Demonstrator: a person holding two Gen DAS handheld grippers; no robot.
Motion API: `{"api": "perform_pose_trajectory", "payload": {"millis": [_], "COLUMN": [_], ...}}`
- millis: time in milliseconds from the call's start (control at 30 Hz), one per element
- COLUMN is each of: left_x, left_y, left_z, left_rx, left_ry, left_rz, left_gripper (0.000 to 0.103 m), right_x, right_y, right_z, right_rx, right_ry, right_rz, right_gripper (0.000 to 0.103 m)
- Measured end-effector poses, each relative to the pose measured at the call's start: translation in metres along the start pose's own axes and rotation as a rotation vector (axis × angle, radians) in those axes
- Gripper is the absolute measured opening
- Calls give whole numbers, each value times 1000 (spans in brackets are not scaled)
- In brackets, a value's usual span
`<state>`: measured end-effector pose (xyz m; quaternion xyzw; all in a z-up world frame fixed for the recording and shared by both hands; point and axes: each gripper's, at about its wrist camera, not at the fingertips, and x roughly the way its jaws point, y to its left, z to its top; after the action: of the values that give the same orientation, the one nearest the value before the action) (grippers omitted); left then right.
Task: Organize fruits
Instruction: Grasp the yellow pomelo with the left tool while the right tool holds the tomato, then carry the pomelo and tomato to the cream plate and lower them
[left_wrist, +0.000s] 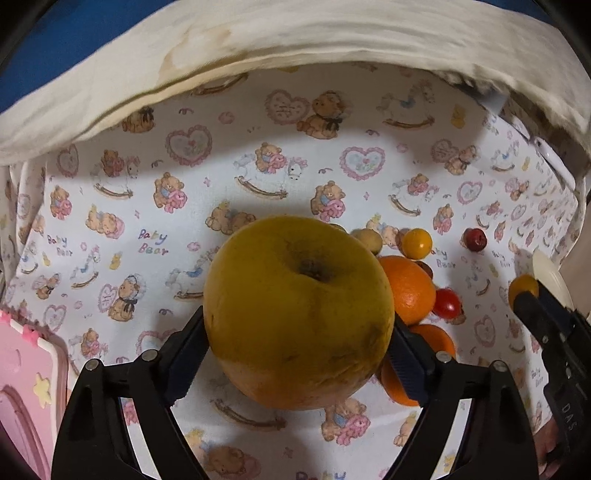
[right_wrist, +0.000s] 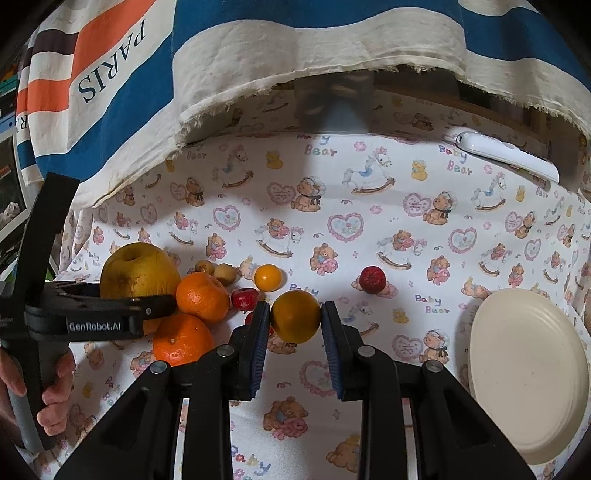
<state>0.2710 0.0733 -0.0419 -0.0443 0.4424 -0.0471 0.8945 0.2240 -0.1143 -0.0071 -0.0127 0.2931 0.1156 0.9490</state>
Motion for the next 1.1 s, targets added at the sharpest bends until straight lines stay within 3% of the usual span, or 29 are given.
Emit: {"api": "perform_pose_trajectory", "payload": {"millis": [100, 233, 600, 733, 1100], "left_x": [-13, -40, -93, -105, -92], "left_y": [-2, -20, -83, -110, -207], "left_z": [-6, -8, -4, -4, -3], "left_rx": [-3, 75, 168, 205, 271], "left_ry": [-42, -125, -209, -217, -189], "left_rz": [-17, 12, -12, -63, -187], "left_gripper": [87, 87, 87, 87, 87], "right_x": [-2, -13, -76, -97, -113], "right_y": [-1, -2, -20, -46, -151], "right_z": [1, 5, 32, 34, 12], "right_rx": [19, 39, 39, 22, 7], "right_ry": [4, -11, -130, -141, -143], "right_rz": [19, 43, -48, -57, -273], "right_gripper": [30, 30, 30, 30, 30]}}
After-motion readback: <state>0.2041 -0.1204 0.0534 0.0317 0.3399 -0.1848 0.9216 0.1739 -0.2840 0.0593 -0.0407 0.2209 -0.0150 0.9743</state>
